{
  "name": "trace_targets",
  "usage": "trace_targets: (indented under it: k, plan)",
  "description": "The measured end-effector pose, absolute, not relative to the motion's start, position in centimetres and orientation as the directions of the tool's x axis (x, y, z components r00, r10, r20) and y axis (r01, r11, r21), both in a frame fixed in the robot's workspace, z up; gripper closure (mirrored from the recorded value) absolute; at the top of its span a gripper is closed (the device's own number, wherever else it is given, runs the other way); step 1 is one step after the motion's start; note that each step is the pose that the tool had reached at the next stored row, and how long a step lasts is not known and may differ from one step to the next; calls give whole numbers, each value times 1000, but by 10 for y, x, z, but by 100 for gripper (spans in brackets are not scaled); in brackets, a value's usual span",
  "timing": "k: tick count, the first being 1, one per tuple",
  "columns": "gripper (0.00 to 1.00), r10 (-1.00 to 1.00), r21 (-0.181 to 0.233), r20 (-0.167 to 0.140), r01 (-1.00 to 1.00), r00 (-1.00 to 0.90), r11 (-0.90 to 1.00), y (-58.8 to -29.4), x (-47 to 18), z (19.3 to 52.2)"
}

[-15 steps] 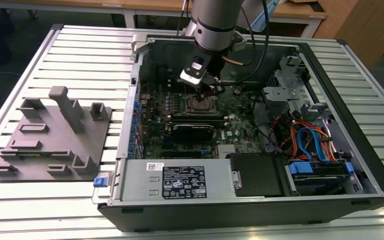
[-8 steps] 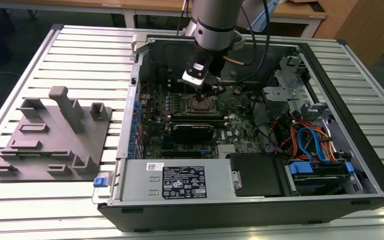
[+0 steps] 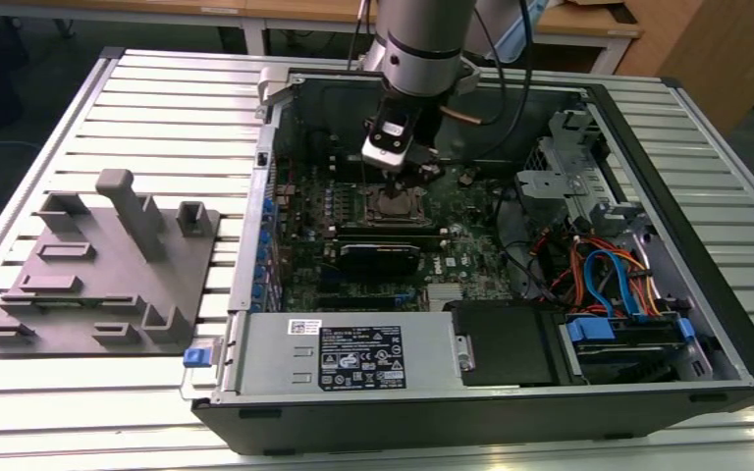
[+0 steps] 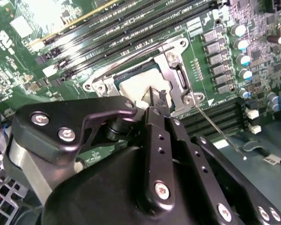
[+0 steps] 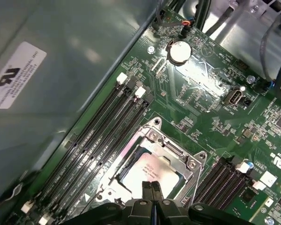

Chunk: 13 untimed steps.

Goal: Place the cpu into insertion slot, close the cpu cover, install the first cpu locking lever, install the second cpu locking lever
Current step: 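Install the first cpu locking lever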

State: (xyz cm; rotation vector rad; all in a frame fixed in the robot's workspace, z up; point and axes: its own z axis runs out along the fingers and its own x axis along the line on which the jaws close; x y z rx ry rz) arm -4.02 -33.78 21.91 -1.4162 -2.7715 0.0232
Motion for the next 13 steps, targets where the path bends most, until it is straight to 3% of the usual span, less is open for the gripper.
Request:
trace_targets:
  k: [13]
  plan:
    - [90,740,-25,18,740,-672,672,-338,-41,237]
